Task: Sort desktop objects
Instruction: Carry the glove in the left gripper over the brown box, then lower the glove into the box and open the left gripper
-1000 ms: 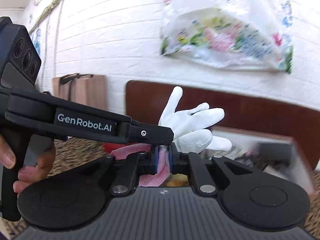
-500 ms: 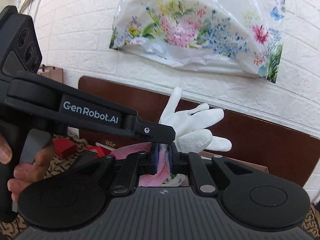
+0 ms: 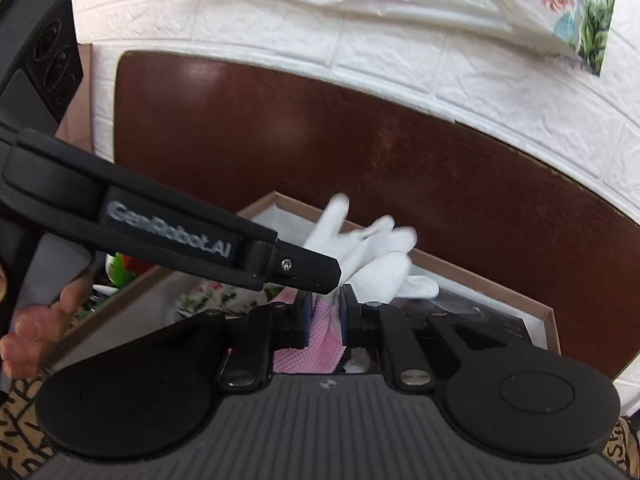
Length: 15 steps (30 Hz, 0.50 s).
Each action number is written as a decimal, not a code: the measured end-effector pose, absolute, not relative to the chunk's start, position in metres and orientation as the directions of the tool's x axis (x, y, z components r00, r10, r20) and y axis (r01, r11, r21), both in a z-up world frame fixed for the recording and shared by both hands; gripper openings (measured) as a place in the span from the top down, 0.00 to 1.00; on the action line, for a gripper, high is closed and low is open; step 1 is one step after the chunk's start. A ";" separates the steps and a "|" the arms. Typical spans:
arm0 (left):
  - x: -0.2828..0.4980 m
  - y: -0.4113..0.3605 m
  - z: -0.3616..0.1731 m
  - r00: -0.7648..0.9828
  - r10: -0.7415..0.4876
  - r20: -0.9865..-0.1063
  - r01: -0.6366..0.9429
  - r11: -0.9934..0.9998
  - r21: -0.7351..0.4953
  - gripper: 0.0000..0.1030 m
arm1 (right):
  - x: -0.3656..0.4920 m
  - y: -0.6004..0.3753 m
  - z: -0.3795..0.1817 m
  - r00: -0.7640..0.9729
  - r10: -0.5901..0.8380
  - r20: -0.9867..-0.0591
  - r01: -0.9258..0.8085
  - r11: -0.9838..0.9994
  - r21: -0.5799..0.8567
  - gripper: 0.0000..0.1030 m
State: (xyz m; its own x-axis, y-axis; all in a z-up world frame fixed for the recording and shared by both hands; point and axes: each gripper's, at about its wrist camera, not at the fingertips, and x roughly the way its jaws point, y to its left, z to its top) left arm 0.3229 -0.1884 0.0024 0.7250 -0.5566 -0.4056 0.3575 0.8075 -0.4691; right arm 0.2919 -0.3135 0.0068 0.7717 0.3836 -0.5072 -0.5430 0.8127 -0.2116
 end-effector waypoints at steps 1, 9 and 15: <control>0.322 -0.187 0.002 0.727 -0.553 -0.406 0.359 0.811 -0.461 0.26 | 0.292 -0.315 0.005 0.773 0.376 -0.511 -0.537 0.817 -0.212 0.82; 0.303 -0.184 0.001 0.737 -0.541 -0.405 0.368 0.824 -0.431 0.00 | 0.271 -0.321 -0.004 0.807 0.330 -0.490 -0.495 0.830 -0.258 0.11; 0.274 -0.187 0.012 0.754 -0.519 -0.402 0.370 0.842 -0.393 0.00 | 0.241 -0.329 0.002 0.825 0.299 -0.480 -0.461 0.847 -0.264 0.00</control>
